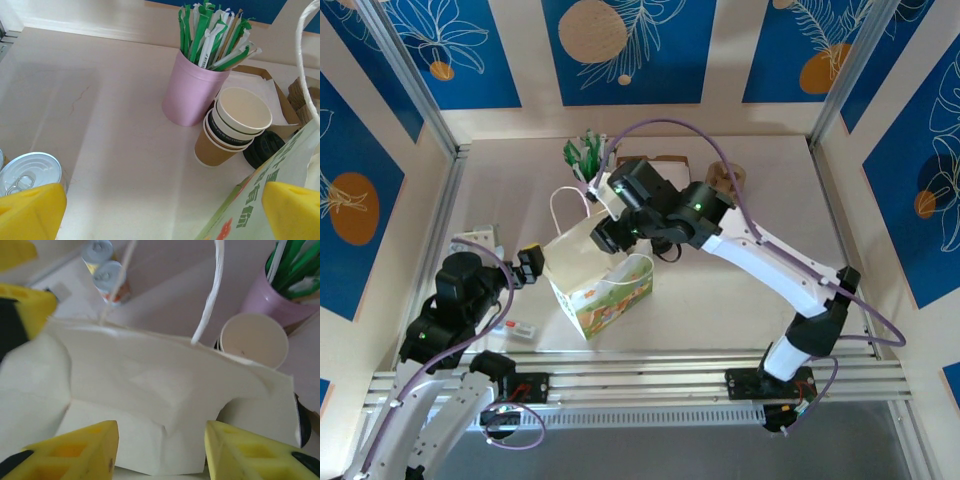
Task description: Pack the takeout coffee
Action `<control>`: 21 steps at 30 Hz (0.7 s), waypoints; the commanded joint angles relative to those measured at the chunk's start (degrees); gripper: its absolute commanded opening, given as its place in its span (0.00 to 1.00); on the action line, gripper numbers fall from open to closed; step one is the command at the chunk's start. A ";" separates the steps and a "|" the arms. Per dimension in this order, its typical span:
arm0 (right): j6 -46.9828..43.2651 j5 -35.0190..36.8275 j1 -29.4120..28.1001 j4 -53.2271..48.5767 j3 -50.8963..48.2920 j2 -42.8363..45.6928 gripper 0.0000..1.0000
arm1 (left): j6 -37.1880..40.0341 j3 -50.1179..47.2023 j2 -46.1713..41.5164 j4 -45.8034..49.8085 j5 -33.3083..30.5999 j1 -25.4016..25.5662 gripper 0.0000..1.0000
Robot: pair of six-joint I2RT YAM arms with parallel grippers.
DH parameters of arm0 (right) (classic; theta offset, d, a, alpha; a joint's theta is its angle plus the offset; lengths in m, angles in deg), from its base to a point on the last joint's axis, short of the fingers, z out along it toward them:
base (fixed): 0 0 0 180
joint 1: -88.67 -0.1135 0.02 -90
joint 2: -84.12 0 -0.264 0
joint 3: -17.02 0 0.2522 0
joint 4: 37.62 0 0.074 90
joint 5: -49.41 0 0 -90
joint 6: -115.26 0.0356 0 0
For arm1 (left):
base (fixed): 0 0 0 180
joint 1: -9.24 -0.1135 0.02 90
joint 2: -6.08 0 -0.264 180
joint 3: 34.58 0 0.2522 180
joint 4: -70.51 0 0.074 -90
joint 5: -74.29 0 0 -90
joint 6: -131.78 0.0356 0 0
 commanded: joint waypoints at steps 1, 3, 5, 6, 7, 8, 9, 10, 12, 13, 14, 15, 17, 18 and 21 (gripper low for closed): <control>1.06 -4.96 1.81 2.19 1.00 3.69 0.54 | 0.70 -0.79 -2.11 -1.96 1.24 0.35 1.00; 2.27 -7.02 3.75 2.92 0.16 5.21 0.58 | 0.17 0.54 -3.64 -3.54 1.97 0.33 1.00; 3.37 -8.22 5.77 3.60 -1.11 6.99 0.64 | 0.09 2.83 -4.76 -4.87 1.23 0.32 1.00; 3.74 -9.03 6.98 4.13 -2.11 8.14 0.67 | -0.20 3.85 -5.30 -5.85 0.05 0.33 1.00; 4.05 -10.11 8.04 4.85 -3.23 9.20 0.68 | 0.08 4.49 -5.69 -7.02 -0.64 0.32 1.00; 4.73 -11.42 9.46 5.70 -4.66 10.59 0.69 | 0.74 5.11 -5.90 -8.32 -1.15 0.32 1.00; 5.56 -12.76 11.02 6.50 -6.03 11.95 0.70 | 0.96 5.71 -5.84 -9.23 -2.04 0.32 1.00; 6.37 -13.84 12.24 7.07 -7.21 13.05 0.71 | 1.18 6.24 -5.53 -9.78 -2.54 0.32 1.00; 6.98 -13.96 14.99 7.47 -9.45 15.72 0.72 | 2.43 7.51 -3.92 -10.51 -3.21 0.33 1.00; 7.11 -12.31 15.97 7.44 -10.21 17.01 0.73 | 2.89 8.21 -2.99 -10.30 -4.22 0.32 1.00; 7.44 -10.37 17.47 7.69 -11.36 18.66 0.74 | 3.53 9.03 -1.86 -10.00 -5.43 0.33 1.00; 7.92 -8.99 19.10 8.37 -13.01 20.53 0.78 | 4.25 9.74 -0.94 -9.77 -6.25 0.32 1.00; 9.01 -6.29 23.92 10.77 -17.44 25.21 0.89 | 5.45 11.70 2.11 -8.11 -9.88 0.32 1.00; 9.43 -5.03 26.52 11.87 -19.42 27.32 0.92 | 5.62 12.32 3.39 -7.55 -12.04 0.32 1.00; 11.48 -2.16 34.64 14.82 -26.27 32.96 0.99 | 6.09 13.69 7.30 -6.81 -16.59 0.03 1.00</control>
